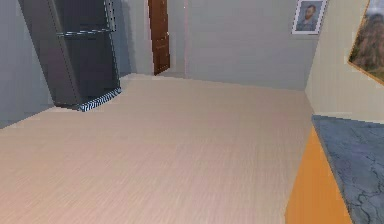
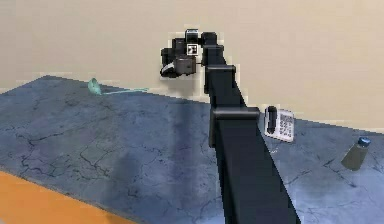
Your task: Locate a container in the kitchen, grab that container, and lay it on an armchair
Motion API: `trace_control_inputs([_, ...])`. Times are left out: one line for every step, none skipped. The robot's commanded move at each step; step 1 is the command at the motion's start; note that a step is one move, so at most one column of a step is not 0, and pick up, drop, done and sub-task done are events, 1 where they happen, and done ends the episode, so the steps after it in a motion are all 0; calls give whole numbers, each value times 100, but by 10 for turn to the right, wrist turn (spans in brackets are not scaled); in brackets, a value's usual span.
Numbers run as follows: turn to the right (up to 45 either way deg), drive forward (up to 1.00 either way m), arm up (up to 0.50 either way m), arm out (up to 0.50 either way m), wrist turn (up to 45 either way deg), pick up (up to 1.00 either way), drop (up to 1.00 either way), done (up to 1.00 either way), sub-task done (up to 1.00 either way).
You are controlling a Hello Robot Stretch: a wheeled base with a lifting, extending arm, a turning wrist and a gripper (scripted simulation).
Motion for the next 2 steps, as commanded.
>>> trace_control_inputs([0,0,0,0,-450,0,0,0,0])
trace_control_inputs([0,0,0,0,-450,0,0,0,0])
